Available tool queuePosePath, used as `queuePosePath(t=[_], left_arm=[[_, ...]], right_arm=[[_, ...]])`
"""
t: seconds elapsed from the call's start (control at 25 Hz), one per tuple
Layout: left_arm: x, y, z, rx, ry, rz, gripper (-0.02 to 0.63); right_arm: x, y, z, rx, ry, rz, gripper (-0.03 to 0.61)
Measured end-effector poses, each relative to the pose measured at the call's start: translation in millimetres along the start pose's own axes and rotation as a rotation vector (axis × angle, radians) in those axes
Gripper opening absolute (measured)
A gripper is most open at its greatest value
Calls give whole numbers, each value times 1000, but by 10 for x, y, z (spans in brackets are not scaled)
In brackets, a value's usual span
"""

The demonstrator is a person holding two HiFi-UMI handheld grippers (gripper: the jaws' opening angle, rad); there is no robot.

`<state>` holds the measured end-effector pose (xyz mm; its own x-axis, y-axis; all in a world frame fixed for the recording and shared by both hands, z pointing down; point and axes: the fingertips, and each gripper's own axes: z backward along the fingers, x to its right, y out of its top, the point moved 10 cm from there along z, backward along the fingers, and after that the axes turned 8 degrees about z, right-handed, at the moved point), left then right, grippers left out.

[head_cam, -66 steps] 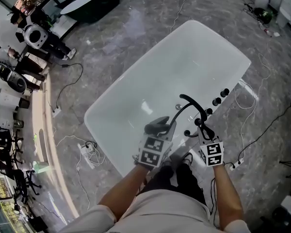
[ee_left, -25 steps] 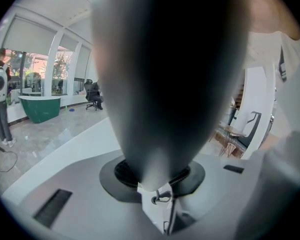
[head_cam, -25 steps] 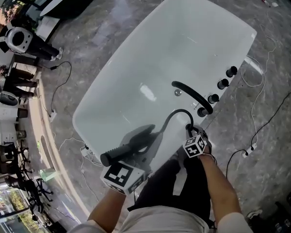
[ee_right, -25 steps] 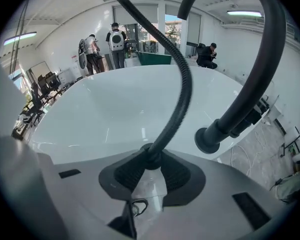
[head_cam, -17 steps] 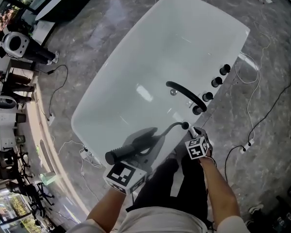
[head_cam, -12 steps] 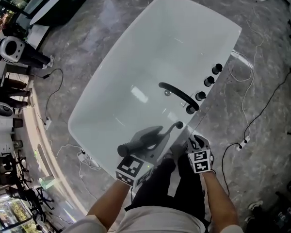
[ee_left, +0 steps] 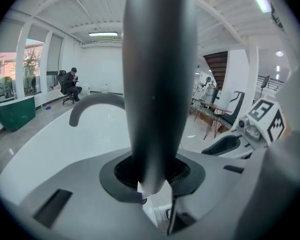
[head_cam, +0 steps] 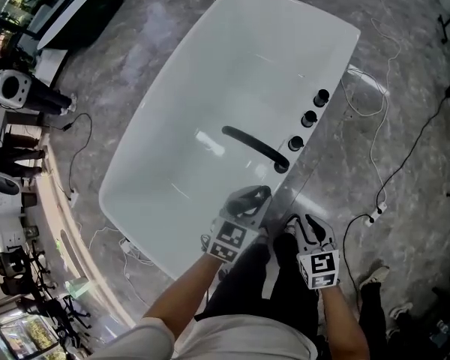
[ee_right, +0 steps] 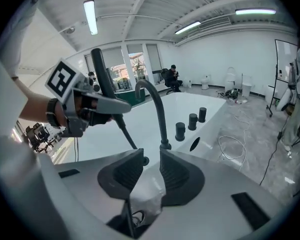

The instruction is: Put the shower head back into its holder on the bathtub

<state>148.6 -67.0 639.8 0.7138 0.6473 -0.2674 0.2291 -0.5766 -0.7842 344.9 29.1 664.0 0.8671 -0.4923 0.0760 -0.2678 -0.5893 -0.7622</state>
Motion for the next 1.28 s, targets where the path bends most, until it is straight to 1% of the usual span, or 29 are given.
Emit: queuePosePath(t=[0.12,0.28,0.44,0.6,0.8,0.96,1.12,1.28], left_arm=[[-40,-267,-217,-6,6,4,98],[-141,-607,-482,6,18,6,98],[-203,-858,-748,-26,23,12,97],[-259,-981,-905,-40,34,-2,95],[-226,-1132,-985,-47,45,-60,95],[-230,-1256,-1027,-48,71,-66,95],[-228,-1341,-1090,-59,81,-92,95],[-259,-1378,-1156,-69,89,-91,95]], right_arm=[[48,-5,-6,21,-15,-12,107],[110,-112,-80,35,-20,-32,107],[141,-281,-158,21,-8,-40,107],[146,-352,-229,-1,5,-34,107],[132,-356,-249,-3,17,-24,107],[135,-340,-256,3,23,-15,107],[147,-304,-243,15,37,-4,107],[144,-310,-237,13,47,-3,107]])
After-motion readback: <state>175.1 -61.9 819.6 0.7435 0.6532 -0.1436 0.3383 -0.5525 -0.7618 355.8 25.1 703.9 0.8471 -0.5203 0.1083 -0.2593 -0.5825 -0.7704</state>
